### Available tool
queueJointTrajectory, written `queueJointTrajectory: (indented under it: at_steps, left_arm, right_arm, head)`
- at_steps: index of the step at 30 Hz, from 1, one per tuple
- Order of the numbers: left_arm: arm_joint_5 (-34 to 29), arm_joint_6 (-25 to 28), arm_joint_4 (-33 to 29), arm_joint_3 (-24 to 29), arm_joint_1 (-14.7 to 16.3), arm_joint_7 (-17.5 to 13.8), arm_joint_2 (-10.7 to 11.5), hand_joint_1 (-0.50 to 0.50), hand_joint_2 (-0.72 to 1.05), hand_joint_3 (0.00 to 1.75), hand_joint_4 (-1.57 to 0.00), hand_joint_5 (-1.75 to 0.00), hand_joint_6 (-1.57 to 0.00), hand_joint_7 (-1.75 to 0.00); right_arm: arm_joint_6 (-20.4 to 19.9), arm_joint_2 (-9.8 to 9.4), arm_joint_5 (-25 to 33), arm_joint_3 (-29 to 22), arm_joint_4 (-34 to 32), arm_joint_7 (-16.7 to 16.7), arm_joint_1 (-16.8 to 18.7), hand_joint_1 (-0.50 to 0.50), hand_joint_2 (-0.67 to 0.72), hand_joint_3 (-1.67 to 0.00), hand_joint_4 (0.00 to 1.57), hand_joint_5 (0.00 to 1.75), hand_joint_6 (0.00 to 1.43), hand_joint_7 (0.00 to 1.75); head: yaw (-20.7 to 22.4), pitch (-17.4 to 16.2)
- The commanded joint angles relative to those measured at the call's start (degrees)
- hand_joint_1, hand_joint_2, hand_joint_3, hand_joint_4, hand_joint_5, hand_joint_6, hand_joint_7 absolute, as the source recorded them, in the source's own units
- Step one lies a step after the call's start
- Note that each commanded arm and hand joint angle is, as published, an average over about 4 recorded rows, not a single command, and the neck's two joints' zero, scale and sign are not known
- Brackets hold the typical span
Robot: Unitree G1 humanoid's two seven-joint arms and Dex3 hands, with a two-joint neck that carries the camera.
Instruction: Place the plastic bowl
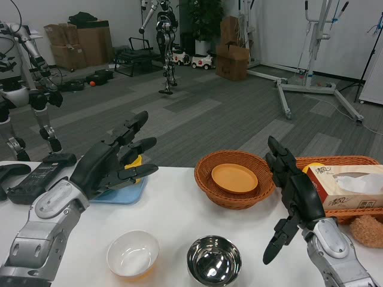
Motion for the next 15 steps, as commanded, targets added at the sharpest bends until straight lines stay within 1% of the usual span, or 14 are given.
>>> queueJointTrajectory:
  at_steps: [1,5,9,11,15]
  left_arm:
    - [-0.29,-0.02,-0.35,-0.16,-0.58,-0.44,0.11,-0.5,1.05,0.26,0.0,-0.51,0.0,0.0]
    - [-0.29,-0.04,-0.13,-0.16,-0.58,-0.53,0.07,-0.5,1.05,0.26,0.0,-0.51,0.0,0.0]
    - [-0.27,-0.11,0.42,-0.25,-0.71,-0.6,0.07,-0.5,1.05,0.26,0.0,-0.51,0.0,0.0]
    - [-0.22,-0.11,0.58,-0.32,-0.86,-0.62,0.07,-0.5,1.05,0.26,0.0,-0.51,0.0,0.0]
    - [-0.2,-0.23,0.91,-0.34,-1.34,-0.68,0.07,-0.5,1.05,0.26,0.0,-0.51,0.0,0.0]
  right_arm:
    - [-1.24,-0.83,0.28,-1.22,-1.22,-0.36,-1.09,-0.46,0.69,0.0,0.0,0.0,0.0,0.0]
    - [-1.3,-0.96,0.28,-2.14,-2.05,-0.69,-1.09,-0.46,0.72,0.0,0.0,0.0,0.0,0.0]
    - [-1.41,-0.96,0.28,-2.69,-2.36,-0.84,-1.09,-0.46,0.72,0.0,0.0,0.0,0.0,0.0]
    - [-1.41,-0.96,0.28,-2.71,-2.36,-0.84,-1.09,-0.46,0.71,0.0,0.0,0.0,0.0,0.0]
    - [-1.41,-0.93,0.28,-2.86,-2.36,-0.84,-1.09,-0.46,0.72,0.0,0.0,0.0,0.0,0.0]
  head:
    - [-0.45,0.3]
    - [-0.66,0.6]
    - [-0.38,1.11]
    - [-0.25,1.01]
    - [-0.21,0.85]
